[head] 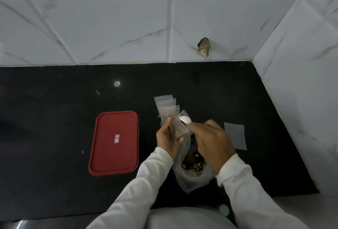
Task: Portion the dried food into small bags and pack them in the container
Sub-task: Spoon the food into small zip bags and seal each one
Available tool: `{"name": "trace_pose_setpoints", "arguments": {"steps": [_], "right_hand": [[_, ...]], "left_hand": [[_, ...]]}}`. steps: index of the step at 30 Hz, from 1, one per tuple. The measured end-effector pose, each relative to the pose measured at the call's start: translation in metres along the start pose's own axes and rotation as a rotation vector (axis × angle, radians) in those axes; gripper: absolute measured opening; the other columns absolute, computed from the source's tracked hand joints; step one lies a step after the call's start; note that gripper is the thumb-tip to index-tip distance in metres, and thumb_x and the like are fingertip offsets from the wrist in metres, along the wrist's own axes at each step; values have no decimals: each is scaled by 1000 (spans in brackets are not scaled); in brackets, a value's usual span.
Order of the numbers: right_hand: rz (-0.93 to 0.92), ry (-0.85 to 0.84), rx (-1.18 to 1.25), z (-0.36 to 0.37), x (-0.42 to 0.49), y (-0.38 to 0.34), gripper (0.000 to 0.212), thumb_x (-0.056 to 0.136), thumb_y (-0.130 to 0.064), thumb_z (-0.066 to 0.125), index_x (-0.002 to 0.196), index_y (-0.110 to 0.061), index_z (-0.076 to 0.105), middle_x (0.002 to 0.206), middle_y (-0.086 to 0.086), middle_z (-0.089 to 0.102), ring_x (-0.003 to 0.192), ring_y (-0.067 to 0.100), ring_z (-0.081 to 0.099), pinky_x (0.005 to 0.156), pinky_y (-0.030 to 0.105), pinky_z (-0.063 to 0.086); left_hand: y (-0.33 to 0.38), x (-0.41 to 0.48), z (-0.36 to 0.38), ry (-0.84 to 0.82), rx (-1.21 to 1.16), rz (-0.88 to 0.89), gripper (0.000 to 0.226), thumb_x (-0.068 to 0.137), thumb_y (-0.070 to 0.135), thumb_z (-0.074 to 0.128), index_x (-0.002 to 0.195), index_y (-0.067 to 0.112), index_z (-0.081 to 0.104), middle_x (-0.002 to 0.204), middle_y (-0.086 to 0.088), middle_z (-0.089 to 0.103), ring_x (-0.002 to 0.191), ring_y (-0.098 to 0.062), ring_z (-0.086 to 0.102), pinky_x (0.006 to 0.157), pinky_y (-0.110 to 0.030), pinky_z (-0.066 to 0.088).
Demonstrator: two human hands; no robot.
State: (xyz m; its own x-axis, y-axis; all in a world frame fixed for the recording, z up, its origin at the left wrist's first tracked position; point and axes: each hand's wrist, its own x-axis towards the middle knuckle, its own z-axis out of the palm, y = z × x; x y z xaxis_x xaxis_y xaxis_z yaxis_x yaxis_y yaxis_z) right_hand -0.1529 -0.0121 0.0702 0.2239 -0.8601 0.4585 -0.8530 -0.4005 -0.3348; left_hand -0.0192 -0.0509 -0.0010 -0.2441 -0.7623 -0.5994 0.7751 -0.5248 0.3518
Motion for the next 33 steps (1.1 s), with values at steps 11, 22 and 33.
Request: {"name": "trace_pose_setpoints", "arguments": {"steps": [11,22,33], "right_hand": [[-17,87,13,2,-14,9,27,85,-13,52,102,-9,73,97,6,73,79,13,60,71,19,50],[545,-36,213,9,-73,41,12,87,-22,63,85,-34,64,73,-23,55,69,-9,53,67,26,54],[458,-272,-73,35,-90,32,3,85,-24,71,88,-23,70,69,-3,53,56,9,46,51,18,37]], "left_hand": [[-3,6,-3,-38,-21,-6,44,94,37,58,126,7,61,106,-17,67,71,-24,66,39,-22,49],[1,6,-14,-119,50,109,36,79,32,75,109,15,64,100,-8,64,76,-17,64,48,-21,54],[-6,-1,-17,-30,110,192,13,83,23,67,93,15,64,106,-9,60,80,-16,64,52,-22,54]]}}
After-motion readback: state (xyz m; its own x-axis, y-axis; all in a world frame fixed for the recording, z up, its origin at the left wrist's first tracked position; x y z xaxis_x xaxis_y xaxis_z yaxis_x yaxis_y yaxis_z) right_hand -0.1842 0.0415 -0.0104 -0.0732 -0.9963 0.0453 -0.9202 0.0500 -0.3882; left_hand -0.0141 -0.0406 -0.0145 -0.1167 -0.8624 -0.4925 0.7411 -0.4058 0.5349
